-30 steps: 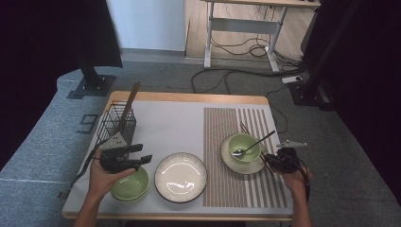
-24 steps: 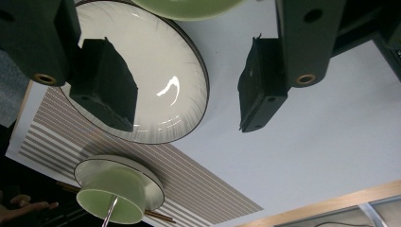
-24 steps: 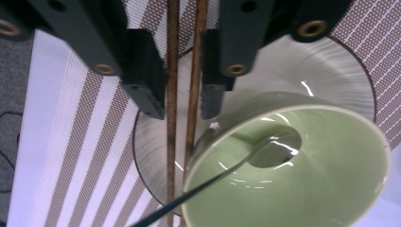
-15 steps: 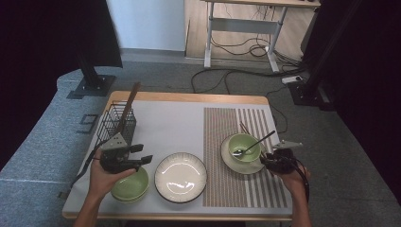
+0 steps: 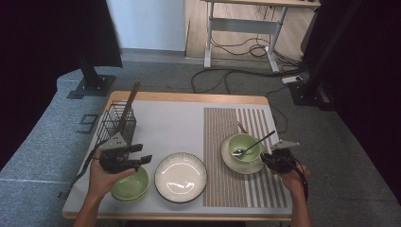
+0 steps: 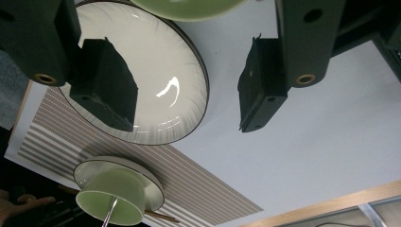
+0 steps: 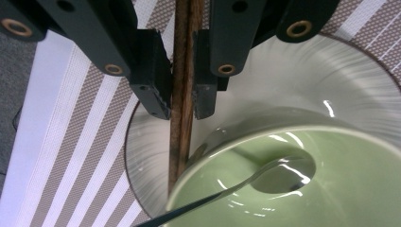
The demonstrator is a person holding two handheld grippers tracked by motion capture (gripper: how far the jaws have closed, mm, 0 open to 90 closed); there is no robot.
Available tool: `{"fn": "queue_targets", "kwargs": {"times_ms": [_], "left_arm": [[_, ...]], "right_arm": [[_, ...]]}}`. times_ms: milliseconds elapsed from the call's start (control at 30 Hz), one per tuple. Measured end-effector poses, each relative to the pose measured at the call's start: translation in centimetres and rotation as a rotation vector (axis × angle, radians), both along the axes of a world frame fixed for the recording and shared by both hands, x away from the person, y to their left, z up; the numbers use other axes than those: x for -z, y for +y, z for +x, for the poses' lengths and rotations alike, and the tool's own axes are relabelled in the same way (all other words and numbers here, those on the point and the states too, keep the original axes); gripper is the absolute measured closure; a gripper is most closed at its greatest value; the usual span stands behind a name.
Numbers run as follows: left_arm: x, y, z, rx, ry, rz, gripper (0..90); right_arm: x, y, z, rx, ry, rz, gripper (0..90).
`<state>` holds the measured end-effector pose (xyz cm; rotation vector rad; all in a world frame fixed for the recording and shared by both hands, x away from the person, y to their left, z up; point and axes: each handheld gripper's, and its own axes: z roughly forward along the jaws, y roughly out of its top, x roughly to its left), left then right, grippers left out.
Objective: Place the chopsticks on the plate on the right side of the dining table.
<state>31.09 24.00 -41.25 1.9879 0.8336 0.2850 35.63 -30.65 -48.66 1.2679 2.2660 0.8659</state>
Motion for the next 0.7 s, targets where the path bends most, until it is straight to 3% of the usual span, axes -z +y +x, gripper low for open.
{"fn": "queue_targets", "kwargs": {"times_ms": [533, 700], "left_arm": [[0.1, 0.3, -0.1, -0.014, 0.006, 0.001, 38.0], [0.2, 0.2, -0.1, -0.009, 0.01, 0.003, 38.0]], "right_arm": [[0.5, -0.4, 1.4, -0.045, -0.039, 0.021, 77.1], [0.7, -0.5, 1.2, -0.042, -0.021, 0.018, 70.4]]}}
